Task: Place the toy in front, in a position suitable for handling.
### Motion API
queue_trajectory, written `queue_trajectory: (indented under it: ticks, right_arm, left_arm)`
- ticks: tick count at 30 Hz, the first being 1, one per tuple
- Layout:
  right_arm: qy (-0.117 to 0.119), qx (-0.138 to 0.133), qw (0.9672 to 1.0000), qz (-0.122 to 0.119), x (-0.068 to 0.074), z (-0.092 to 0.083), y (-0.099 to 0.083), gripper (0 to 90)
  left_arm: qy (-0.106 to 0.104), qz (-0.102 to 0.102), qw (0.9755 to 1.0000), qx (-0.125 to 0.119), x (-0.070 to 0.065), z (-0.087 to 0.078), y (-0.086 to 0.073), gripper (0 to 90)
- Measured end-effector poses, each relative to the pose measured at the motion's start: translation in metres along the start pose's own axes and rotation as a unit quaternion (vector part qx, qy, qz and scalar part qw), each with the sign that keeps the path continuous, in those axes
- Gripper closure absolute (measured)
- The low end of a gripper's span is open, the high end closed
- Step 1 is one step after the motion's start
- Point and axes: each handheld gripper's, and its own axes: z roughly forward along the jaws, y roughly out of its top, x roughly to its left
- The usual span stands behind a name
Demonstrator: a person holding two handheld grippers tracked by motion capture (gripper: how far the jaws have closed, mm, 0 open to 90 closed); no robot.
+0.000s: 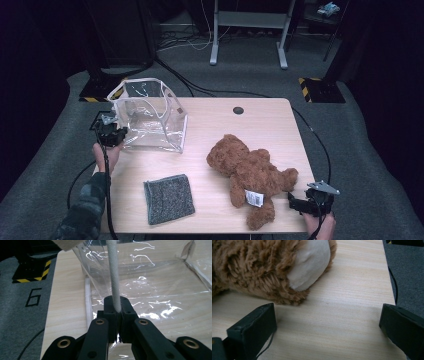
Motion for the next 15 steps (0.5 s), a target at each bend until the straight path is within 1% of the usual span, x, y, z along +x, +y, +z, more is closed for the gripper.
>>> queue_trajectory:
  ticks: [4,5,10,15]
  right_arm:
    - [0.0,0.0,1.0,0.0,0.0,0.0,0.0,0.2]
    - [-0.001,0.0,1.0,0.001,0.0,0.0,0.0,0.2]
    - [0.0,0.0,1.0,0.001,0.0,0.0,0.0,0.2]
    - [-0.001,0.001,1.0,0.001,0.0,0.0,0.0,0.2]
  left_arm:
    - [0.007,-0.007,1.0,-0.002,0.003,-0.002,-0.002,86.5]
    - [0.012,-0.01,0.9999,-0.003,0.006,-0.003,-0.003,86.6]
    - [0.017,-0.016,0.9997,0.0,0.011,-0.006,-0.005,86.5]
    - [0.03,-0.028,0.9992,-0.001,0.017,-0.01,-0.009,86.5]
